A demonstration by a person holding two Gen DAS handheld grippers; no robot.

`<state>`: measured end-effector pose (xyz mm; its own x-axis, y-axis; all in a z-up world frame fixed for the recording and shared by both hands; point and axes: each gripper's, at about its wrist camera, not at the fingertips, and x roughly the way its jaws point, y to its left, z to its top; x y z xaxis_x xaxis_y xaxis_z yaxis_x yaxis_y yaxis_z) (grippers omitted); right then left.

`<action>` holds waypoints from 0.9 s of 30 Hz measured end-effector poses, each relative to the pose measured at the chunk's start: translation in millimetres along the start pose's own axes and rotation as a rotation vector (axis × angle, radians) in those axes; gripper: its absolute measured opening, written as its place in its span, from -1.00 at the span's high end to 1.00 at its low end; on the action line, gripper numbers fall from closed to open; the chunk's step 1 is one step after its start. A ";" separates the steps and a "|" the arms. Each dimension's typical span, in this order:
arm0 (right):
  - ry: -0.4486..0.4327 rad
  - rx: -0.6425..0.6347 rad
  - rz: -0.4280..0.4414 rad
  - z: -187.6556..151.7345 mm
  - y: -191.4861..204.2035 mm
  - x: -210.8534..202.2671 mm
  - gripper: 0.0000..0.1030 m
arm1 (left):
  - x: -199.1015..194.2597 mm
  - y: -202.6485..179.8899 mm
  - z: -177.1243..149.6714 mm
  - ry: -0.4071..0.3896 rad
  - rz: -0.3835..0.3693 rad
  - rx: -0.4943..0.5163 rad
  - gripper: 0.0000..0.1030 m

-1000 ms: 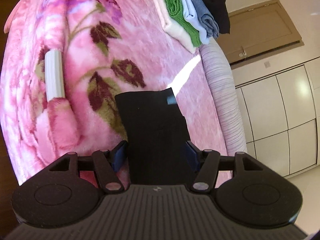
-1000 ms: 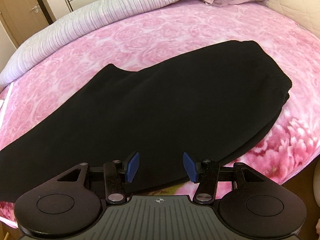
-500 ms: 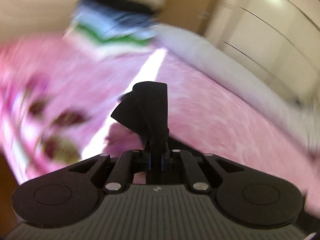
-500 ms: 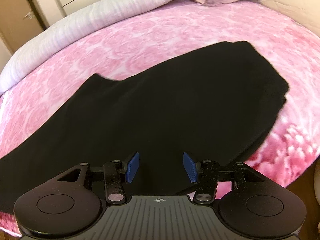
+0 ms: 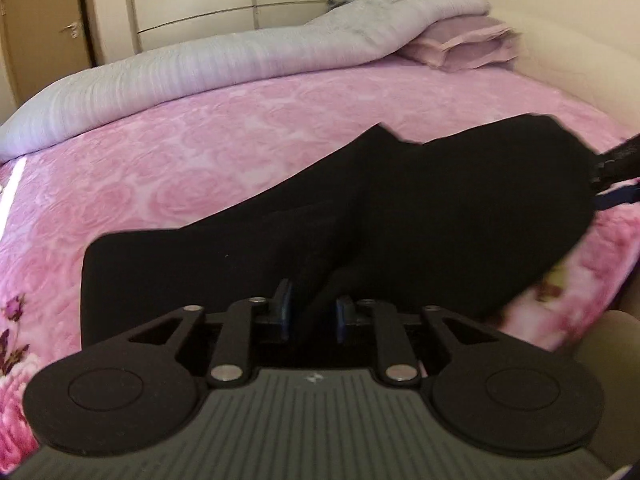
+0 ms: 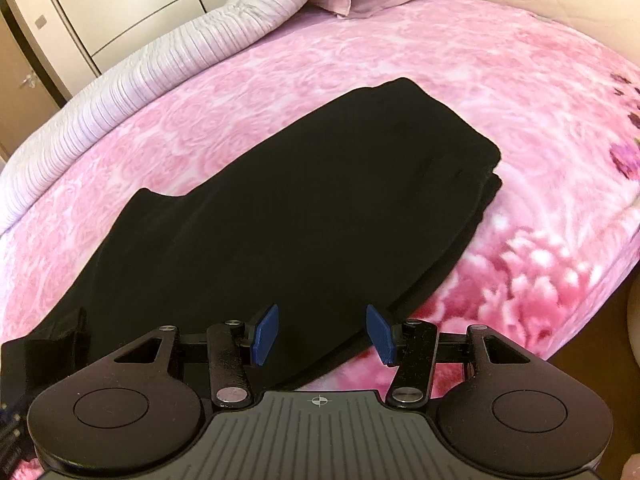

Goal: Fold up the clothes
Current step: 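Fold the leg ends over toward the waistband and open the left gripper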

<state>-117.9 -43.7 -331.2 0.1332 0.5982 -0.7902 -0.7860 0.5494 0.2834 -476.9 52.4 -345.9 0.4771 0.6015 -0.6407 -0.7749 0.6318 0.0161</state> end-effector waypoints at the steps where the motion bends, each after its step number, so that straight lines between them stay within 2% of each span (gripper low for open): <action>1: 0.002 -0.001 0.003 -0.8 0.4 0.2 -0.03 | -9.4 7.5 0.5 -0.017 -0.038 -0.034 0.28; 5: 0.009 -0.003 0.017 -3.9 2.0 1.0 -0.03 | -31.8 34.8 7.5 -0.061 -0.178 -0.167 0.24; 7: 0.012 0.001 0.040 -4.6 5.4 2.9 -0.03 | -32.4 44.0 8.0 -0.076 -0.179 -0.206 0.25; 9: 0.016 0.005 0.068 -6.3 10.5 2.9 -0.03 | -16.5 54.0 9.0 -0.011 -0.120 -0.273 0.32; 11: 0.025 0.001 0.088 -7.9 14.2 3.9 -0.03 | 6.4 59.6 5.9 0.115 -0.031 -0.317 0.55; 13: 0.034 -0.009 0.097 -9.2 17.8 4.7 -0.03 | 20.7 53.0 2.6 0.224 0.068 -0.293 0.55; 14: 0.035 -0.017 0.098 -10.3 19.1 3.6 -0.03 | 21.3 46.7 3.4 0.243 0.111 -0.257 0.55; 15: 0.035 -0.026 0.098 -11.6 20.3 2.1 -0.03 | 18.8 40.7 5.1 0.244 0.140 -0.226 0.52; 17: 0.034 -0.042 0.090 -14.3 22.3 -0.7 -0.03 | 12.5 31.5 9.2 0.241 0.189 -0.188 0.33; 21: 0.031 -0.058 0.069 -18.9 26.1 -5.2 -0.03 | -1.3 24.2 16.0 0.218 0.273 -0.158 0.26; 27: 0.011 -0.098 0.085 -27.5 36.2 -19.0 -0.03 | -27.3 24.0 16.6 0.172 0.313 -0.144 0.25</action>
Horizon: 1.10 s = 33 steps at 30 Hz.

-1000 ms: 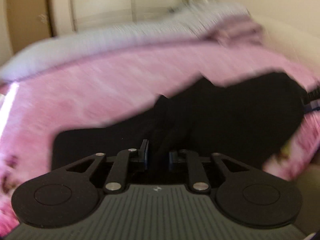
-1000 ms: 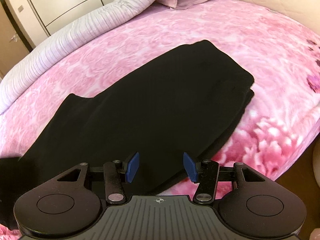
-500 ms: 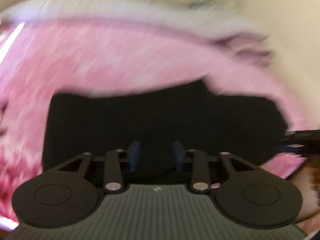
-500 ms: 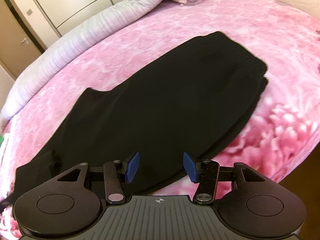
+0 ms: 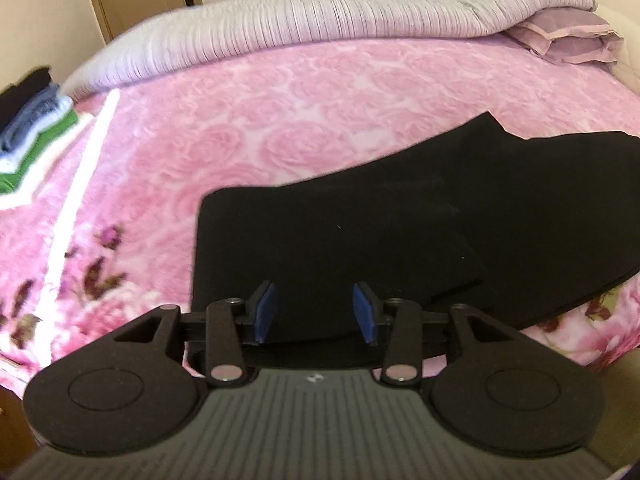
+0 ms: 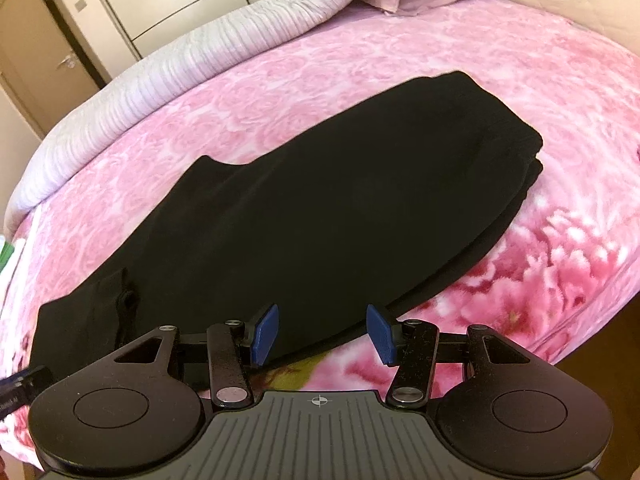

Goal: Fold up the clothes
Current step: 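Fold the leg ends over toward the waistband and open the left gripper, then grasp the folded end of the sweatpants with the right gripper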

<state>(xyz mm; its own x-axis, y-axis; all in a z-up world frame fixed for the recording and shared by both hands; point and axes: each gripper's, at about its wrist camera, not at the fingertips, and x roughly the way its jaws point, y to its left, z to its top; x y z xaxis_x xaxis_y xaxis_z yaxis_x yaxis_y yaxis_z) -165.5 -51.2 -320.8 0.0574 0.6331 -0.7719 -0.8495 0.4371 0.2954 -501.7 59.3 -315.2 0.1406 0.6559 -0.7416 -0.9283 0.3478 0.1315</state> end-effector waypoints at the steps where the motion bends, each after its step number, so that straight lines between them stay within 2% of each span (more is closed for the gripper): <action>1: -0.005 -0.018 -0.005 -2.5 3.8 -2.4 -0.03 | -4.6 1.3 -0.7 -0.011 0.005 0.002 0.25; 5: -0.015 -0.072 -0.003 -11.6 18.6 -9.8 -0.03 | -20.6 7.4 -2.5 -0.044 0.010 -0.006 0.24; 12: -0.022 -0.105 0.060 -19.2 41.1 -19.2 -0.03 | -43.5 19.0 -9.0 -0.080 0.026 -0.025 0.22; 19: -0.013 -0.125 0.141 -21.1 64.1 -10.9 -0.03 | -46.8 34.8 -16.3 -0.088 0.020 -0.052 0.19; 21: 0.013 -0.073 0.210 -20.1 64.3 -0.5 -0.03 | -44.2 45.4 -19.9 -0.086 -0.002 -0.075 0.19; 25: 0.113 0.158 0.420 -23.6 55.5 33.0 -0.03 | -34.1 74.9 -28.3 -0.071 -0.070 -0.163 0.19; 26: 0.134 0.197 0.450 -24.8 56.1 42.5 -0.03 | -31.3 81.7 -30.1 -0.068 -0.083 -0.183 0.19; 28: 0.172 0.269 0.502 -27.1 58.1 61.5 -0.03 | -25.3 92.5 -32.1 -0.059 -0.106 -0.213 0.19; 33: 0.249 0.364 0.540 -27.1 68.6 97.1 -0.02 | -9.7 113.0 -33.3 -0.045 -0.150 -0.271 0.20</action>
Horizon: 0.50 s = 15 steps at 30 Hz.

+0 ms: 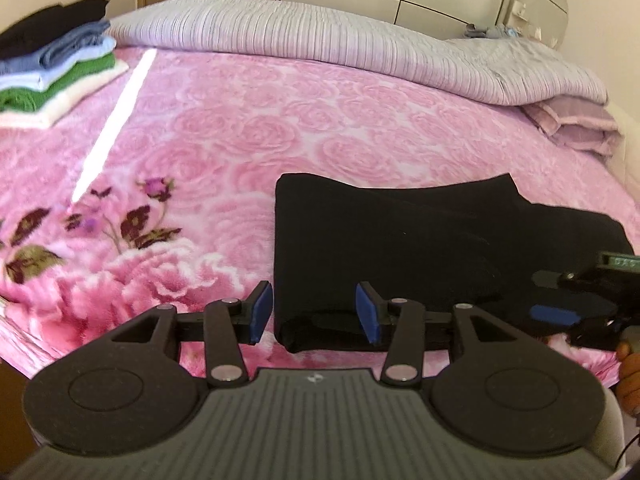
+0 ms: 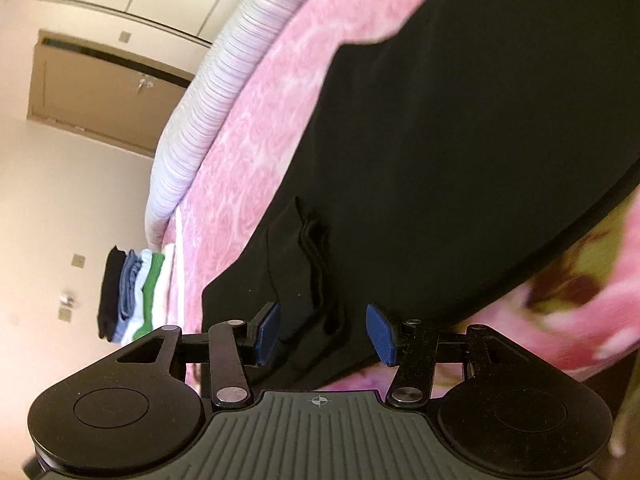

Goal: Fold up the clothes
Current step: 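Grasp the folded end of the sweatpants with the right gripper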

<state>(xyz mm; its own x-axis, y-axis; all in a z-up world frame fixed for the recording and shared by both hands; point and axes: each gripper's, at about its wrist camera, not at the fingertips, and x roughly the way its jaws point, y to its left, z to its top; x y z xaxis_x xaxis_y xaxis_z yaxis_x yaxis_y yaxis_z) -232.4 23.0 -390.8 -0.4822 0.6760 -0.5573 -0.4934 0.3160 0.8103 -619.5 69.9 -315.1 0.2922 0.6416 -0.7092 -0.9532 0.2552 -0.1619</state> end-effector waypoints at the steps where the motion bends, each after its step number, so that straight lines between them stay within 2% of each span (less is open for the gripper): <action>1: 0.009 0.017 0.000 1.2 -0.6 5.4 -0.03 | 2.3 3.3 0.7 0.001 -0.004 -0.011 0.20; 6: 0.025 0.047 -0.007 0.8 -2.2 23.2 -0.02 | 16.2 17.5 4.9 0.013 -0.025 -0.047 0.20; 12: -0.010 -0.024 -0.006 -7.8 13.2 42.5 0.02 | 26.7 23.8 6.6 0.016 -0.045 -0.056 0.20; 14: -0.036 -0.064 -0.031 -12.1 15.5 45.5 0.27 | 30.1 25.9 7.8 0.018 -0.050 -0.060 0.20; 15: -0.050 -0.084 -0.044 -14.4 16.6 46.9 0.55 | 31.9 26.9 8.6 0.019 -0.052 -0.062 0.20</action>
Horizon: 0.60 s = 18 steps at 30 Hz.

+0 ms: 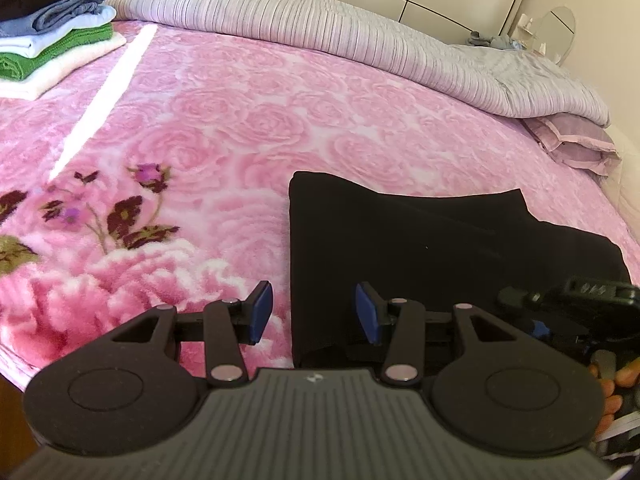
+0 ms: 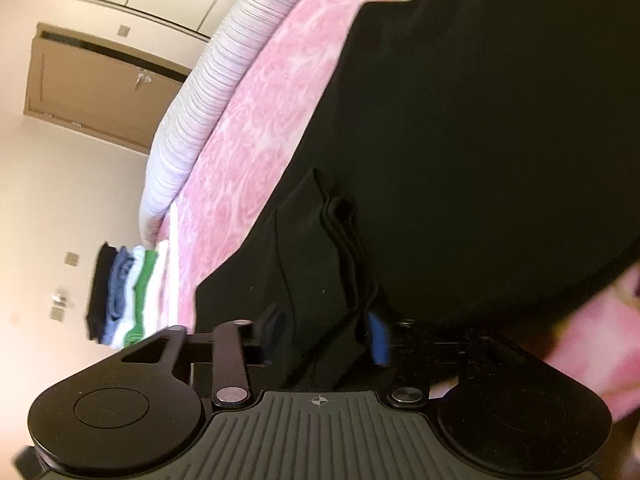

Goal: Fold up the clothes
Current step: 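Fold the held end over the rest with the right gripper and release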

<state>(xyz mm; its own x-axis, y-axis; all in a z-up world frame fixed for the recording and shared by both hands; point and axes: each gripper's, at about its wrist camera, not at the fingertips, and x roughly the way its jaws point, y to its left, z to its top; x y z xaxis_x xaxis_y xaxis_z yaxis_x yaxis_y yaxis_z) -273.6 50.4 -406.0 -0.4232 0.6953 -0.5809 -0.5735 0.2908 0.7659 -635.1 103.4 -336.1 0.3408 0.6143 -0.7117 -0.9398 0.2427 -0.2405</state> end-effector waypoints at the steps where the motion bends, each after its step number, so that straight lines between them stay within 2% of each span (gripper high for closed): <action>1: -0.004 -0.021 -0.009 -1.3 0.4 1.5 0.80 | 1.7 1.0 0.9 0.001 -0.002 -0.002 0.22; 2: -0.009 -0.047 -0.012 -1.9 0.9 1.2 0.87 | 3.5 1.8 2.4 0.003 -0.008 -0.003 0.27; 6: -0.075 -0.187 0.005 1.0 10.4 -13.9 0.91 | 10.3 -0.2 13.5 0.015 -0.051 0.008 0.31; 11: -0.225 -0.348 -0.032 22.4 16.9 -65.2 0.91 | 21.7 -27.0 30.1 0.030 -0.132 0.085 0.31; 14: -0.296 -0.371 -0.087 42.0 1.8 -102.8 0.91 | 30.9 -47.7 39.0 0.040 -0.194 0.128 0.31; 18: -0.366 -0.332 -0.214 64.2 -33.6 -139.6 0.91 | 54.4 -84.4 39.1 0.086 -0.247 0.196 0.31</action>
<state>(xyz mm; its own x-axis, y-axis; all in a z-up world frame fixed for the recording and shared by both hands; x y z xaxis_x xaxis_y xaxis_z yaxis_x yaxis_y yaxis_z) -150.2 -14.3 -332.9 -0.0342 0.8442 -0.5350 -0.8363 0.2689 0.4778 -536.2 145.7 -328.7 0.5472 0.4552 -0.7024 -0.8032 0.5217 -0.2875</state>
